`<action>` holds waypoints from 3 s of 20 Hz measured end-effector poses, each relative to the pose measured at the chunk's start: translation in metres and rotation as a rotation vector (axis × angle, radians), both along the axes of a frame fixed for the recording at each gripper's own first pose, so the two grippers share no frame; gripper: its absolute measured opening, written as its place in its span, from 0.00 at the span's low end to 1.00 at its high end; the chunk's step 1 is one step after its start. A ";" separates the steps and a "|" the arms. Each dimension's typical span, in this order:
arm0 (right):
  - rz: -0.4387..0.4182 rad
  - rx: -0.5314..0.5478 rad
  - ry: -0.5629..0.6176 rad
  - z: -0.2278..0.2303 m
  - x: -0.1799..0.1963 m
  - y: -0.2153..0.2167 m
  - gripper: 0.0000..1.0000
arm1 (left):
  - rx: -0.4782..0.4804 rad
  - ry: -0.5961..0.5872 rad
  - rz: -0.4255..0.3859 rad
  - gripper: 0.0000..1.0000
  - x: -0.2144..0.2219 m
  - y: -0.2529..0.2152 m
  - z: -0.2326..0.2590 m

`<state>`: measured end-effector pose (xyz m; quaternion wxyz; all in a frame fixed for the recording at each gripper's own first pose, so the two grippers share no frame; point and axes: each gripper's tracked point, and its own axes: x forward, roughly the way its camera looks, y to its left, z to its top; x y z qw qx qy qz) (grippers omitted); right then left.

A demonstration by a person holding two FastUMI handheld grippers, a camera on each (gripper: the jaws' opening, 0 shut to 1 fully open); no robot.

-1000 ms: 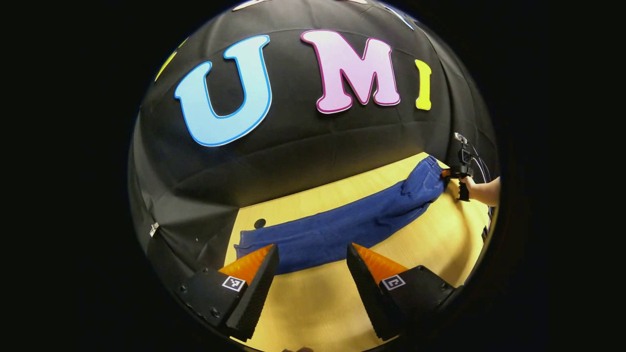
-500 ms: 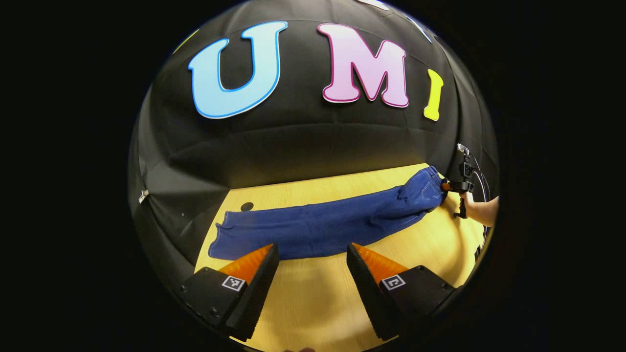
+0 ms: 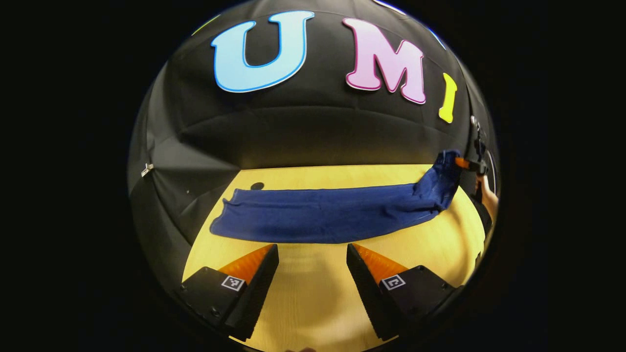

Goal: Grasp the waist and the cuffs of the jeans and fold them to make the two legs overlap; first hold the waist and fold one-third of the jeans toward the cuffs, then hold the cuffs and fold the remaining one-third in the same direction to finish folding.

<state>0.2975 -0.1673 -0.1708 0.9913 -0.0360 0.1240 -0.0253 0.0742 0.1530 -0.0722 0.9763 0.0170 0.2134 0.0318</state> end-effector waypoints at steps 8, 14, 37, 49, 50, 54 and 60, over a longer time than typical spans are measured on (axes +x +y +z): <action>0.233 -0.145 -0.093 0.069 -0.072 0.056 0.09 | -0.029 -0.060 0.087 0.83 -0.008 0.049 0.006; 0.422 -0.204 -0.054 0.065 -0.095 0.076 0.09 | -0.061 -0.109 0.159 0.83 0.007 0.096 0.011; 0.690 -0.169 0.275 0.008 -0.136 0.060 0.97 | 0.005 0.097 0.177 0.83 0.163 0.268 -0.079; 0.573 -0.111 0.258 0.043 -0.141 0.015 0.97 | -0.079 0.179 0.086 0.85 0.165 0.257 -0.106; 0.565 -0.101 0.272 0.038 -0.142 0.014 0.97 | -0.086 0.176 0.084 0.83 0.165 0.257 -0.108; 0.535 -0.085 0.290 0.033 -0.144 0.003 0.97 | -0.084 0.137 0.015 0.60 0.170 0.227 -0.108; 0.498 -0.090 0.271 0.044 -0.131 -0.017 0.97 | -0.179 0.050 0.085 0.05 0.167 0.218 -0.102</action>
